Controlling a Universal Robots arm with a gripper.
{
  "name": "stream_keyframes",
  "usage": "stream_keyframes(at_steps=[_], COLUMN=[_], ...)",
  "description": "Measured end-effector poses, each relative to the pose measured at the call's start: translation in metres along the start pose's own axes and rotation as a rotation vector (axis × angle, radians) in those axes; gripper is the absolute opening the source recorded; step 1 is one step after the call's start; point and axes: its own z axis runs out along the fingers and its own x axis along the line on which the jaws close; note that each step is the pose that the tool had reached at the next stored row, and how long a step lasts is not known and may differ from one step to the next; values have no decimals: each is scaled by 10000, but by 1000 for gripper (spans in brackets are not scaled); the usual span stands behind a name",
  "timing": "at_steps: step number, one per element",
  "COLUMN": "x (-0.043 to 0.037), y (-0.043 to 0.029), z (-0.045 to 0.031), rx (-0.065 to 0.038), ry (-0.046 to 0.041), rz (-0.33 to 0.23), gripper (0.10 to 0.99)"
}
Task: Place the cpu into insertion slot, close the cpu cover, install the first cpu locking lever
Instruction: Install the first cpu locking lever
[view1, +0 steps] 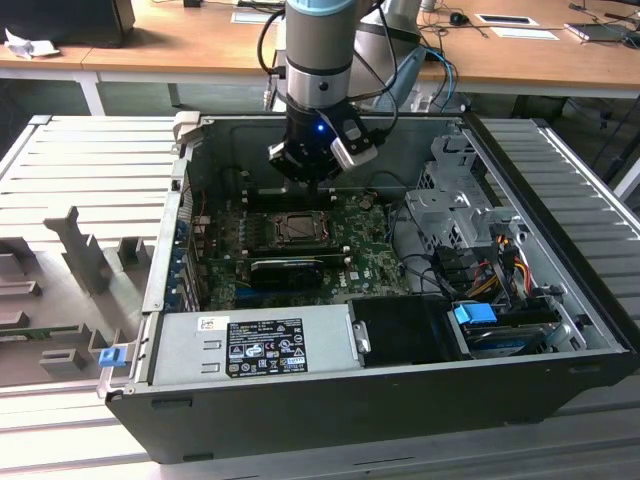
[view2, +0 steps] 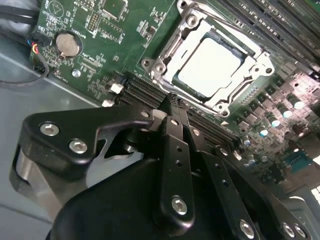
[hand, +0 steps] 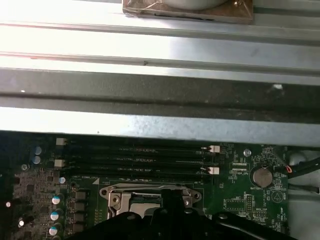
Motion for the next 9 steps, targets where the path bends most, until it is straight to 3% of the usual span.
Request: stream_keyframes(at_steps=[9], x=[4], y=[-79], z=[-7], rx=[1], ry=[0], rz=[3], gripper=[106])
